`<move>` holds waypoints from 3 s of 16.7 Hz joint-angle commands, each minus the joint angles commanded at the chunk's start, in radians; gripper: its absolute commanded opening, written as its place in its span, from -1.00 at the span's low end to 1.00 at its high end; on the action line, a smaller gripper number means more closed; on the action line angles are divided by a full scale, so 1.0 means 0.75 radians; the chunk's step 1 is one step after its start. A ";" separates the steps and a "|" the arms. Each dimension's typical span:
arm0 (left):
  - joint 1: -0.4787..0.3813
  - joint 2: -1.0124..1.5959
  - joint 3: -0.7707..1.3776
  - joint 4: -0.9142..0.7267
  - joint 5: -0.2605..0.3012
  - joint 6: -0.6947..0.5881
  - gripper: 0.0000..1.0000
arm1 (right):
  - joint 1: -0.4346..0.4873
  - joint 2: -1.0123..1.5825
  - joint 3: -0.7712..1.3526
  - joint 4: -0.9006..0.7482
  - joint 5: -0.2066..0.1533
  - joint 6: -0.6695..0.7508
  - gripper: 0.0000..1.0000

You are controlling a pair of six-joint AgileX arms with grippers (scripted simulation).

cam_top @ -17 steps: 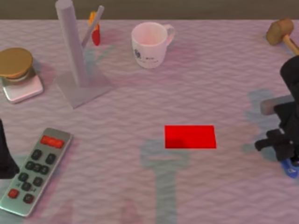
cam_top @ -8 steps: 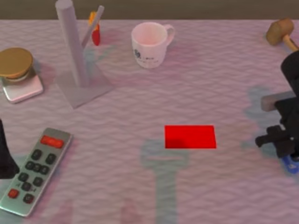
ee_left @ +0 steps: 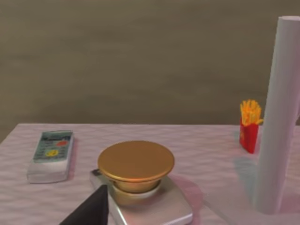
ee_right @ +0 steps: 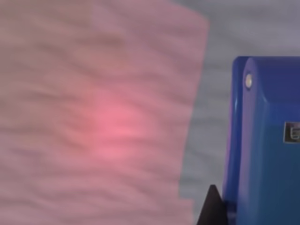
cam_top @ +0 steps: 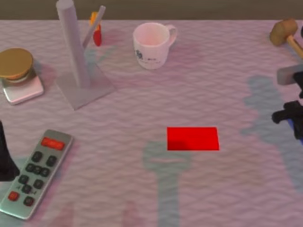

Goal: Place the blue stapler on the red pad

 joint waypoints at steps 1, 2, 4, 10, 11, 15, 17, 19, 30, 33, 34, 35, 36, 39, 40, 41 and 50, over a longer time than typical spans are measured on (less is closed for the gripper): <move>0.000 0.000 0.000 0.000 0.000 0.000 1.00 | 0.001 -0.011 0.010 -0.015 0.000 -0.001 -1.00; 0.000 0.000 0.000 0.000 0.000 0.000 1.00 | 0.001 -0.013 0.012 -0.017 0.000 -0.001 -1.00; 0.000 0.000 0.000 0.000 0.000 0.000 1.00 | 0.001 -0.013 0.012 -0.017 0.000 -0.001 -1.00; 0.000 0.000 0.000 0.000 0.000 0.000 1.00 | 0.062 0.095 0.151 -0.067 -0.008 -0.148 -1.00; 0.000 0.000 0.000 0.000 0.000 0.000 1.00 | 0.090 0.137 0.213 -0.089 -0.011 -0.215 -1.00; 0.000 0.000 0.000 0.000 0.000 0.000 1.00 | 0.225 0.334 0.497 -0.194 -0.028 -0.561 -1.00; 0.000 0.000 0.000 0.000 0.000 0.000 1.00 | 0.300 0.435 0.644 -0.248 -0.038 -0.761 -1.00; 0.000 0.000 0.000 0.000 0.000 0.000 1.00 | 0.373 0.526 0.781 -0.295 -0.047 -0.950 -1.00; 0.000 0.000 0.000 0.000 0.000 0.000 1.00 | 0.496 0.658 1.017 -0.353 -0.059 -1.240 -1.00; 0.000 0.000 0.000 0.000 0.000 0.000 1.00 | 0.497 0.672 0.932 -0.259 -0.058 -1.232 -1.00; 0.000 0.000 0.000 0.000 0.000 0.000 1.00 | 0.498 0.683 0.887 -0.200 -0.058 -1.228 -1.00; 0.000 0.000 0.000 0.000 0.000 0.000 1.00 | 0.501 0.695 0.838 -0.130 -0.059 -1.226 -1.00; 0.000 0.000 0.000 0.000 0.000 0.000 1.00 | 0.506 0.707 0.787 -0.058 -0.059 -1.224 -1.00; 0.000 0.000 0.000 0.000 0.000 0.000 1.00 | 0.518 0.740 0.661 0.088 -0.059 -1.223 -1.00; 0.000 0.000 0.000 0.000 0.000 0.000 1.00 | 0.520 0.747 0.642 0.109 -0.059 -1.223 -1.00; 0.000 0.000 0.000 0.000 0.000 0.000 1.00 | 0.521 0.750 0.636 0.116 -0.059 -1.223 -1.00; 0.000 0.000 0.000 0.000 0.000 0.000 1.00 | 0.521 0.750 0.636 0.116 -0.059 -1.223 -0.10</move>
